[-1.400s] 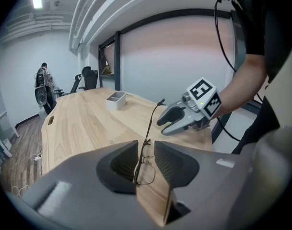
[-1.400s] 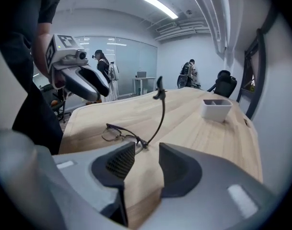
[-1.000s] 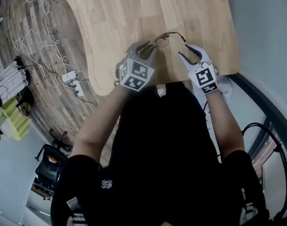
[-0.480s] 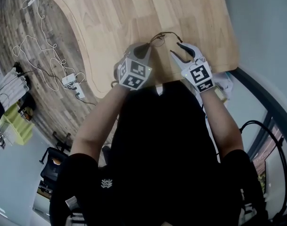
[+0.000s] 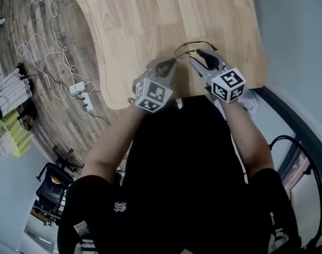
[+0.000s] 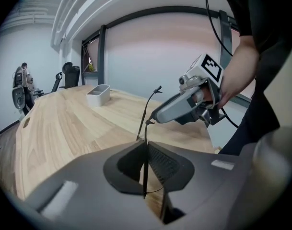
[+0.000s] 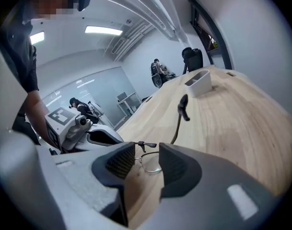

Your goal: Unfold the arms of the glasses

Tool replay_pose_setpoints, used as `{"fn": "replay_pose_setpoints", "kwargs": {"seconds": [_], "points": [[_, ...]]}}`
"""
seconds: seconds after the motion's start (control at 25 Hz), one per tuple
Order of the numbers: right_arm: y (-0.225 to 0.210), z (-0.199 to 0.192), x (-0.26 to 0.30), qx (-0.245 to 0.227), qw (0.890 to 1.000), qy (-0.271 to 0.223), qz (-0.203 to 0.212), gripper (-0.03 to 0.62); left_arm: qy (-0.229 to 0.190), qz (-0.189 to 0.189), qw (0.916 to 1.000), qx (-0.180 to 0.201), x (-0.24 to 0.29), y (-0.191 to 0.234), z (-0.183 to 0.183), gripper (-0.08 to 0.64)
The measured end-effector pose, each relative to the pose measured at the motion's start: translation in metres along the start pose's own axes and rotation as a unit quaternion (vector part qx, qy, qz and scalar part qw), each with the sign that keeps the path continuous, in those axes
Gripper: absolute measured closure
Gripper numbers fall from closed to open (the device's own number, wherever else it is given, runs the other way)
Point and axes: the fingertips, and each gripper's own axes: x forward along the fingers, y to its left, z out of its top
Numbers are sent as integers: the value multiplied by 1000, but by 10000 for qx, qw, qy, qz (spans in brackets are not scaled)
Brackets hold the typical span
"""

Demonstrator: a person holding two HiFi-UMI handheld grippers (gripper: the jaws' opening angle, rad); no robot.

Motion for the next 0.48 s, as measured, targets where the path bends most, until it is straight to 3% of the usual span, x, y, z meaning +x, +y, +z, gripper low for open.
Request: {"fn": "replay_pose_setpoints", "kwargs": {"seconds": [0.16, 0.48], "points": [[7, 0, 5, 84, 9994, 65, 317, 445, -78, 10, 10000, 27, -4, -5, -2, 532], [39, 12, 3, -260, 9963, 95, 818, 460, 35, 185, 9998, -23, -9, -4, -14, 535]]}}
